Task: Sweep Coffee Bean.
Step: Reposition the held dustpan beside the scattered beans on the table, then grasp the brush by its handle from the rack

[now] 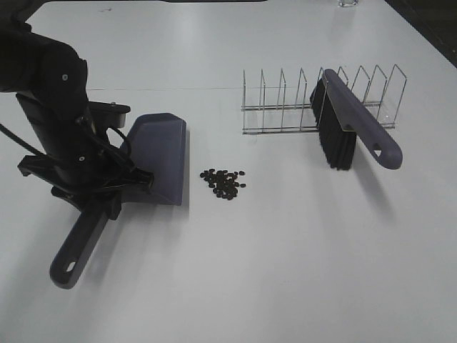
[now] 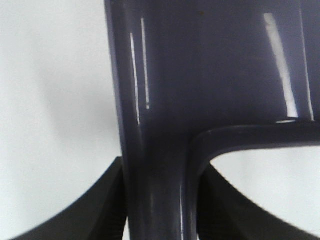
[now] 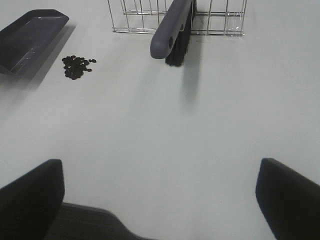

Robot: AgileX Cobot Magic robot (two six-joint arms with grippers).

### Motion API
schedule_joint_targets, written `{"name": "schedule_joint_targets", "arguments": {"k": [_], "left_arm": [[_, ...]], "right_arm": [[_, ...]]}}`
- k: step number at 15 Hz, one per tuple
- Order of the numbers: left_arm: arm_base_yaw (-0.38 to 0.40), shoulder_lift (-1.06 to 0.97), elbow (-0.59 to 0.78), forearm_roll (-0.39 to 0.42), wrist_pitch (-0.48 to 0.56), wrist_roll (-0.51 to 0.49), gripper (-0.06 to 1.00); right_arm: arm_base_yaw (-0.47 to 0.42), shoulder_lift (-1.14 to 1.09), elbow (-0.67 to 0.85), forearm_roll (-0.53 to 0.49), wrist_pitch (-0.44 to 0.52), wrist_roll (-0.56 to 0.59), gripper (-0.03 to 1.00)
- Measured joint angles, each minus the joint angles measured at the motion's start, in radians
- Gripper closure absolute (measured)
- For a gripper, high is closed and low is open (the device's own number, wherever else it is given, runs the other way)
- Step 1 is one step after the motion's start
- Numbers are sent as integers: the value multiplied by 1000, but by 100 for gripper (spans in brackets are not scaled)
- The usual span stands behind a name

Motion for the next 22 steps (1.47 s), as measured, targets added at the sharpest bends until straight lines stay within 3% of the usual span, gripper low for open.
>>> {"name": "schedule_joint_targets", "arguments": {"k": [3, 9, 15, 19, 22], "left_arm": [[0, -2, 34, 30, -3, 1, 60], [0, -2, 138, 33, -165, 2, 60], [0, -1, 138, 26, -185, -26, 60], [0, -1, 138, 67, -160, -33, 60], [-25, -1, 138, 101, -132, -46, 60]], "right_arm": [[0, 0, 0, 0, 0, 0, 3], [0, 0, 0, 0, 0, 0, 3], [0, 7, 0, 0, 0, 5, 3], [0, 295, -91, 0, 0, 125, 3], [0, 573, -243, 0, -23, 129, 3]]}}
